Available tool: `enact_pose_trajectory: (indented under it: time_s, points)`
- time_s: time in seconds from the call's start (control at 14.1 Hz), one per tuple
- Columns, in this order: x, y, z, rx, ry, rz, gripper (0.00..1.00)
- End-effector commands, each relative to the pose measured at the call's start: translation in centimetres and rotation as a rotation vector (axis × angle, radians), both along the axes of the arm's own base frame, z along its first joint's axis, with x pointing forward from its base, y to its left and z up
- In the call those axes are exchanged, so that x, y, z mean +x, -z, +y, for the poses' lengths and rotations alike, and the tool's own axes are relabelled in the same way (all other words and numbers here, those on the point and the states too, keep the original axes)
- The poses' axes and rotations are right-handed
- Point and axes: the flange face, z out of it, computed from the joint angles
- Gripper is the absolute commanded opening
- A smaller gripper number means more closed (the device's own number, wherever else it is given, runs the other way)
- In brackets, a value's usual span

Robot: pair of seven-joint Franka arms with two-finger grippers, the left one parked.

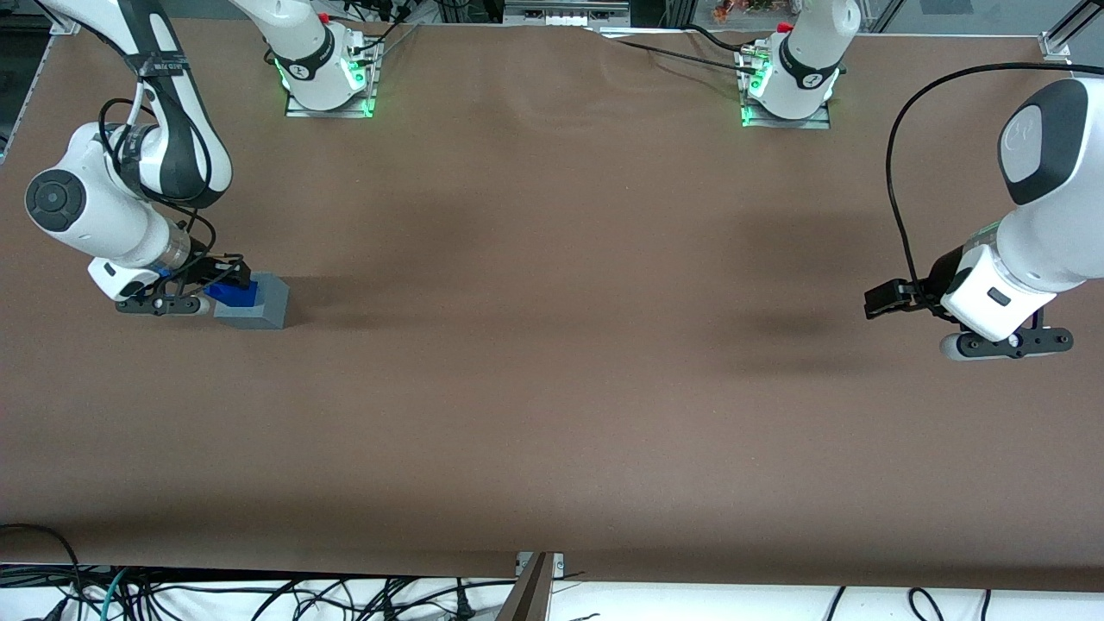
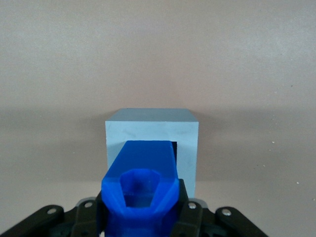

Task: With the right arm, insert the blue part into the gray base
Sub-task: 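Lower the blue block into the gray base's hole, pressing down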

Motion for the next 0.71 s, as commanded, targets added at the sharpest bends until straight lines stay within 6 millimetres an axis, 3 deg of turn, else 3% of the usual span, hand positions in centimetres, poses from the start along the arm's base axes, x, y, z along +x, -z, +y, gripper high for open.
enact_pose_trajectory:
  time_s: [0.0,0.64]
  points:
    - [-0.81,0.35,0.19,0.019,-0.006,0.001,0.22]
    - [-0.62,1.1,0.08,0.016,-0.013,-0.012,0.22]
